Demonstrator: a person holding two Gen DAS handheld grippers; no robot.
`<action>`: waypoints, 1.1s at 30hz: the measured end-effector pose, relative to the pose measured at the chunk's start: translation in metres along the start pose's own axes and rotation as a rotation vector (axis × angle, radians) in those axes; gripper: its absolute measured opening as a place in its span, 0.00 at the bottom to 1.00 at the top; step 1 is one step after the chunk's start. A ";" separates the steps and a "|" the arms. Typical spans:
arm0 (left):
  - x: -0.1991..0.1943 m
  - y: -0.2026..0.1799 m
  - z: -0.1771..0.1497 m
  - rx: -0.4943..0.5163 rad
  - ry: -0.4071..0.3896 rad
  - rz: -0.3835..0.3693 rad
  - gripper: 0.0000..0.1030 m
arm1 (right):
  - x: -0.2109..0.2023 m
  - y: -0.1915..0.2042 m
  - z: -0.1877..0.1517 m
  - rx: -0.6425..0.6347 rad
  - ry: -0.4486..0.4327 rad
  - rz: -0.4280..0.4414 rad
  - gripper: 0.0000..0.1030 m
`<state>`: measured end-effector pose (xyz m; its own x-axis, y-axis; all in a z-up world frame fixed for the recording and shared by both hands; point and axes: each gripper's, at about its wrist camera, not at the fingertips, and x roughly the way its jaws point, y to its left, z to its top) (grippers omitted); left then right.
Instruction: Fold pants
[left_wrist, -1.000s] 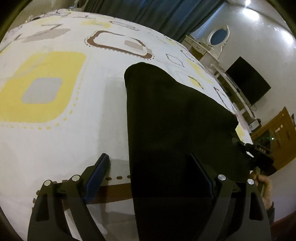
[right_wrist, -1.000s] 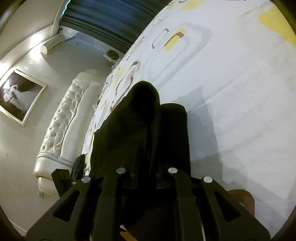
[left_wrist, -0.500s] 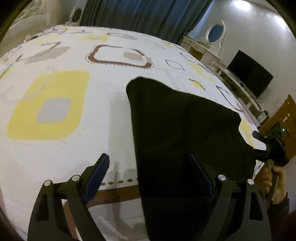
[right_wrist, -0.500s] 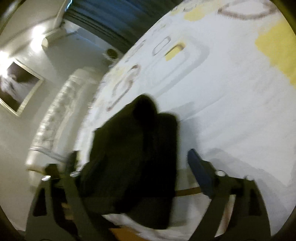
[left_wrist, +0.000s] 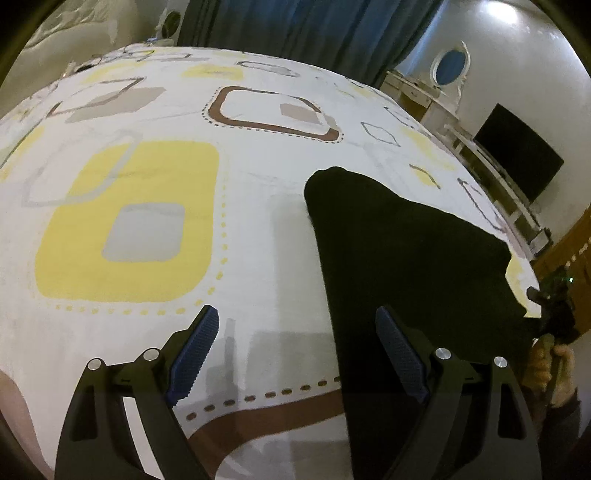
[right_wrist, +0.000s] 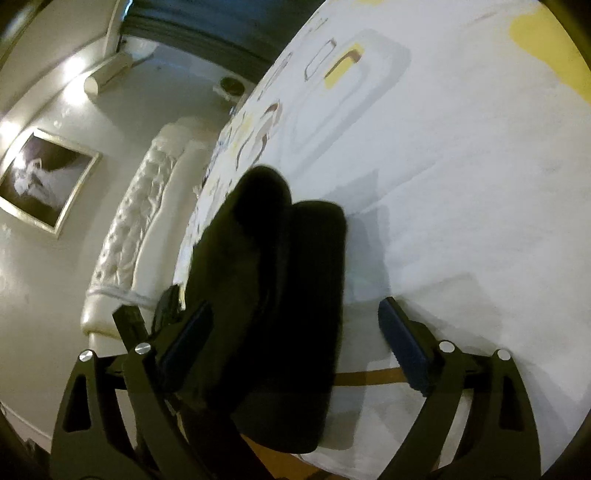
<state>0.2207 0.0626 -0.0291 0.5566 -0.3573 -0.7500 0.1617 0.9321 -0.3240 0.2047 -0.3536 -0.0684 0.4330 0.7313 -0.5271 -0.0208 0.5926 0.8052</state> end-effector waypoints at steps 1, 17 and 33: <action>0.001 -0.001 0.000 0.003 -0.001 0.001 0.83 | 0.003 0.001 0.000 -0.008 0.013 0.008 0.91; 0.009 0.017 -0.002 -0.056 0.060 -0.175 0.83 | 0.011 0.006 0.004 -0.027 0.132 0.191 0.98; 0.049 0.009 0.019 -0.133 0.218 -0.509 0.83 | 0.022 0.018 0.005 -0.045 0.196 0.232 0.98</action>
<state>0.2651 0.0543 -0.0579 0.2520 -0.7765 -0.5776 0.2533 0.6289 -0.7350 0.2183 -0.3283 -0.0647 0.2299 0.8973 -0.3767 -0.1408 0.4137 0.8995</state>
